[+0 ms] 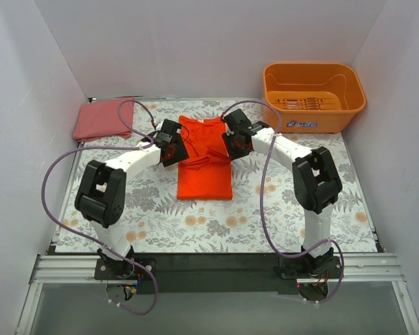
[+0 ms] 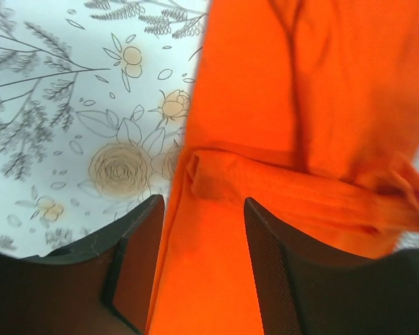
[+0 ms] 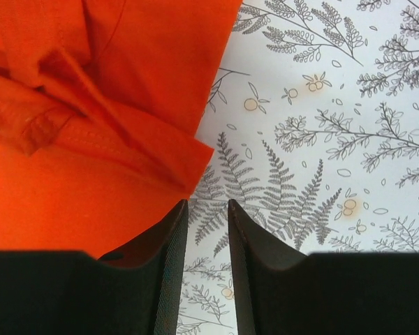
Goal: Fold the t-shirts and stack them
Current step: Fold the tshirt
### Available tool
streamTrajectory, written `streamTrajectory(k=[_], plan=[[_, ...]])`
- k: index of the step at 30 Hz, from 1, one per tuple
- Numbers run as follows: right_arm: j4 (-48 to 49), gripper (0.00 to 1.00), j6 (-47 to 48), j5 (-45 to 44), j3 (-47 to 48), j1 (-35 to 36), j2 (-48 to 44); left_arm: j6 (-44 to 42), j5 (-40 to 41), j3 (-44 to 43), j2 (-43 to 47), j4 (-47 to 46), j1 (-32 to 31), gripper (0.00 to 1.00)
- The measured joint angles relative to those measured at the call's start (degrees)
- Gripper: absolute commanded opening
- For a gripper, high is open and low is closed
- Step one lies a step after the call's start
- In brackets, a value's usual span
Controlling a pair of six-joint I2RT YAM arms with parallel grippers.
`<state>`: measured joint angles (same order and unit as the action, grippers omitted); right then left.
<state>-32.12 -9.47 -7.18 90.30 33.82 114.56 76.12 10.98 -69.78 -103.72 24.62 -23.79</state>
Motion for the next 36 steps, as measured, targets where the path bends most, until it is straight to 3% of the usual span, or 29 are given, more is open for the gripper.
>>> streamTrajectory(k=[3, 8, 11, 15, 21, 27, 33, 36], plan=[[1.6, 0.36, -0.7, 1.2, -4.5, 0.5, -5.0, 1.1, 0.7, 2.0, 6.2, 0.4, -0.7, 0.49], [7.5, 0.27, -1.5, 5.6, -10.1, 2.9, -12.0, 4.1, 0.7, 8.2, 17.4, 0.1, -4.9, 0.31], [10.7, 0.24, -2.3, 9.2, -11.2, 4.1, -12.1, 5.9, 0.0, 11.4, 18.3, -0.8, -7.6, 0.2], [13.6, 0.23, -2.9, 13.1, -11.3, 4.5, -9.0, 8.0, -2.1, 16.7, 14.9, -1.1, -9.6, 0.13], [14.6, 0.23, -3.0, 14.7, -9.7, 4.1, -1.5, 10.6, -4.2, 22.6, 14.4, -1.7, -9.6, 0.12], [14.7, 0.25, -2.9, 14.4, -2.3, 2.1, 4.9, 11.8, -4.7, 25.4, 16.4, -3.8, -9.6, 0.12], [16.2, 0.26, -3.3, 15.4, 5.4, -2.1, 7.1, 12.3, -5.1, 26.2, 17.3, -3.7, -9.6, 0.12], [18.8, 0.26, -3.7, 19.9, 5.4, -3.3, 6.1, 12.3, -5.3, 26.3, 17.6, -3.4, -9.6, 0.12]])
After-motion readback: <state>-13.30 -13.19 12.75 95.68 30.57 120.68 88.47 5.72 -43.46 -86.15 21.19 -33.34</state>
